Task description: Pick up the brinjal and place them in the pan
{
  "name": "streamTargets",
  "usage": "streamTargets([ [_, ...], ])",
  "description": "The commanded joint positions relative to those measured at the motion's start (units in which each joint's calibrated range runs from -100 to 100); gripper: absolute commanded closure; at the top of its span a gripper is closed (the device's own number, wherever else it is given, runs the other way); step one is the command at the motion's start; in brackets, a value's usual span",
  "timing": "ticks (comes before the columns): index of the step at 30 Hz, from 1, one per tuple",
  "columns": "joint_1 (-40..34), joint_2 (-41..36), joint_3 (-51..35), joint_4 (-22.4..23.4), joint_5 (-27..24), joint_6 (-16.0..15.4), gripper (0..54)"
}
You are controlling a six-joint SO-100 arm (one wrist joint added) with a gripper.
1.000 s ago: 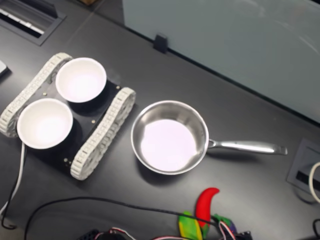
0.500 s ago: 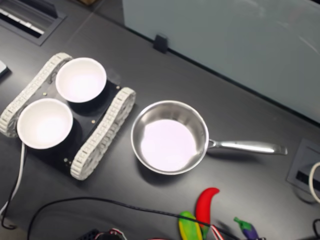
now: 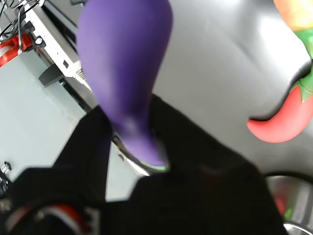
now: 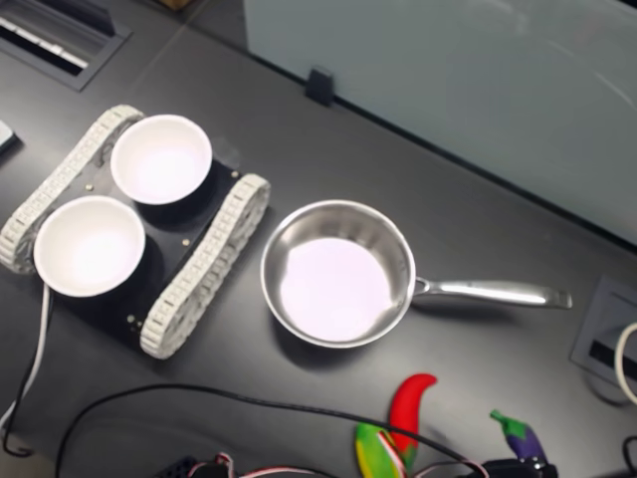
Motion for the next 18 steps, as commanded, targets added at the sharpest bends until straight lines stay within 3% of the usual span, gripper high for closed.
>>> streamTargets([
  [1,-1.45,-9.23,-0.16,-4.94,-1.03,0.19,53.6],
  [18,-9.7,-25.26,9.47,-9.97,-4.49,-2.67,53.6],
])
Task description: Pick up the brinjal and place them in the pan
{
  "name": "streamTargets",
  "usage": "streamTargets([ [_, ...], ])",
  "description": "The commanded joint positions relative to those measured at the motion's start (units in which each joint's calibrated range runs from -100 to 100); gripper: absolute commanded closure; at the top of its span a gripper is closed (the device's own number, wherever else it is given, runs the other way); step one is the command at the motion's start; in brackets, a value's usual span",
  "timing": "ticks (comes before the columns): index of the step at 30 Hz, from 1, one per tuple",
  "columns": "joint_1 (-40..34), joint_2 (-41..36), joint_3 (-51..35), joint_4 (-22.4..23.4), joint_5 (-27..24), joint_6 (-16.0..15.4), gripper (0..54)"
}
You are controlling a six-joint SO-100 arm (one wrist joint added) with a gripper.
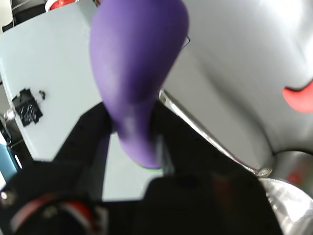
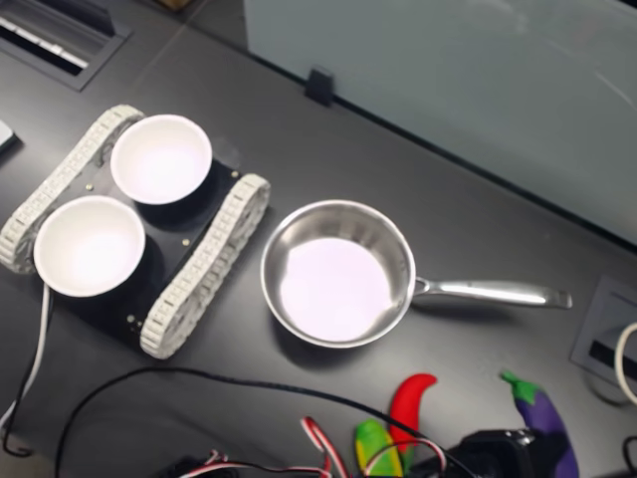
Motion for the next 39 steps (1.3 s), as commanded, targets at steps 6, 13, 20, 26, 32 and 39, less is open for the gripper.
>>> streamTargets([
  [6,-8.04,-14.5,7.42,-9.22,-1.22,-0.83,53.6],
  [13,-15.84,-22.6,16.68,-13.83,-1.9,-0.83,53.6],
  [20,-25.93,-29.09,24.23,-15.28,-2.83,-0.58,53.6],
  [26,-35.8,-34.32,33.59,-18.86,-2.88,3.37,53.6],
  [32,-44.51,-37.11,37.67,-20.56,-2.05,9.17,53.6],
  [39,-50.93,-40.39,41.22,-20.82,-1.37,10.26,53.6],
])
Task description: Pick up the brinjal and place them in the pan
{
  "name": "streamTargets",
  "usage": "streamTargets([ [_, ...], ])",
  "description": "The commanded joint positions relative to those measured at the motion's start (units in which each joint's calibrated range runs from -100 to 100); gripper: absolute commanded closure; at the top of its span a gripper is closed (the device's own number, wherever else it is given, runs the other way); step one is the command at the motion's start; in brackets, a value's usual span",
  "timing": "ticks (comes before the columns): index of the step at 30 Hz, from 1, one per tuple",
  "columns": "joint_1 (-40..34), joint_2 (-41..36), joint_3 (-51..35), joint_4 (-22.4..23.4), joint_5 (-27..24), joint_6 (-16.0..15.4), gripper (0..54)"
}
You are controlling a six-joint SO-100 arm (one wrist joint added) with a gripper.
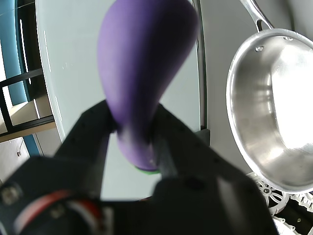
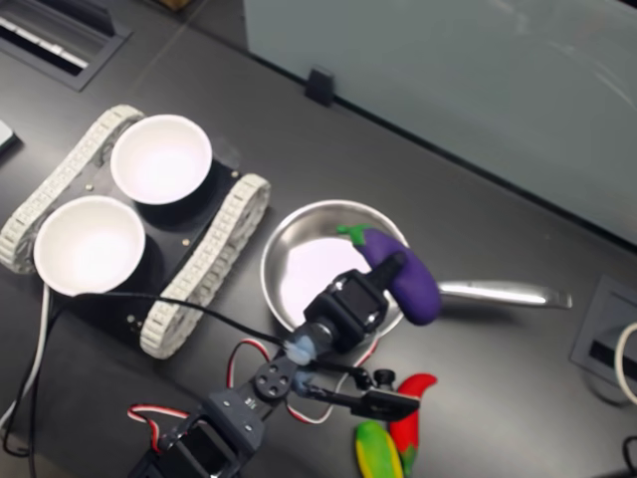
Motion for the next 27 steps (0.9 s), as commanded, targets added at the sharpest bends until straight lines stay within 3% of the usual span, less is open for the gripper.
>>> streamTargets([
  [1,-4.0,-4.79,0.32,-4.59,0.93,1.42,53.6],
  [11,-11.45,-9.68,10.4,-7.66,1.37,2.01,53.6],
  [21,-14.55,-7.74,14.86,-9.45,1.17,2.18,53.6],
  [27,-18.68,-5.72,19.22,-12.94,1.71,6.46,53.6],
])
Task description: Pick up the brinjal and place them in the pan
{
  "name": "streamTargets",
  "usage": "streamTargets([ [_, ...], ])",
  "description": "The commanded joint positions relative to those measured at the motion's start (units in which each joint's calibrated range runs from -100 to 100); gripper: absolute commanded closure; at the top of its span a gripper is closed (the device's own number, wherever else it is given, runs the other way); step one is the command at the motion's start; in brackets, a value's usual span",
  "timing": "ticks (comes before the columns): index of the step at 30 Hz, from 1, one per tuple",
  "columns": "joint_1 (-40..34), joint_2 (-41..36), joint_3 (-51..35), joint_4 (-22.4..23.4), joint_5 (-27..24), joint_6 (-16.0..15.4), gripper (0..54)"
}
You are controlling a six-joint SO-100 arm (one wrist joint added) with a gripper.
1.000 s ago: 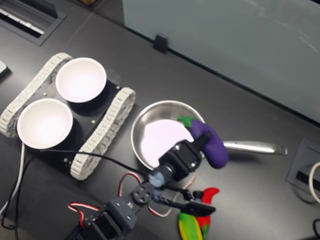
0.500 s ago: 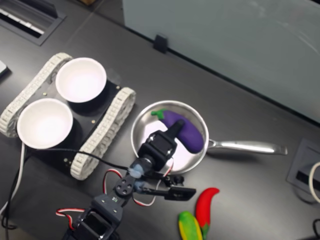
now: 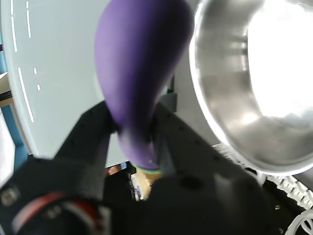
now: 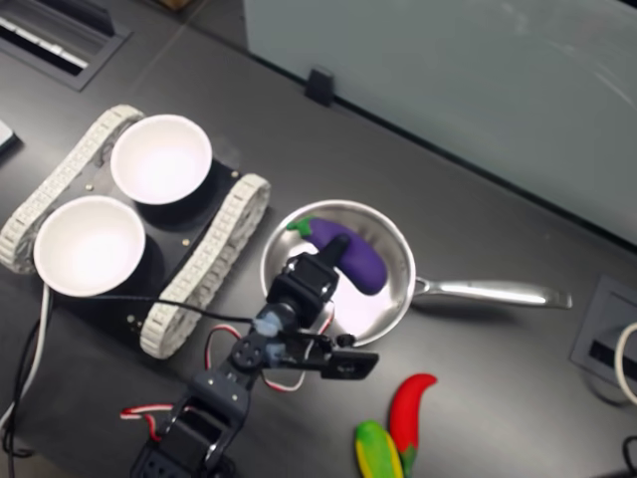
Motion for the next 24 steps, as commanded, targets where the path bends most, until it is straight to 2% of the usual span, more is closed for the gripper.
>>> streamTargets([
  [1,-1.95,0.51,-0.42,-4.78,0.49,2.15,53.6],
  [24,-1.04,1.44,3.94,-5.55,0.59,2.06,53.6],
])
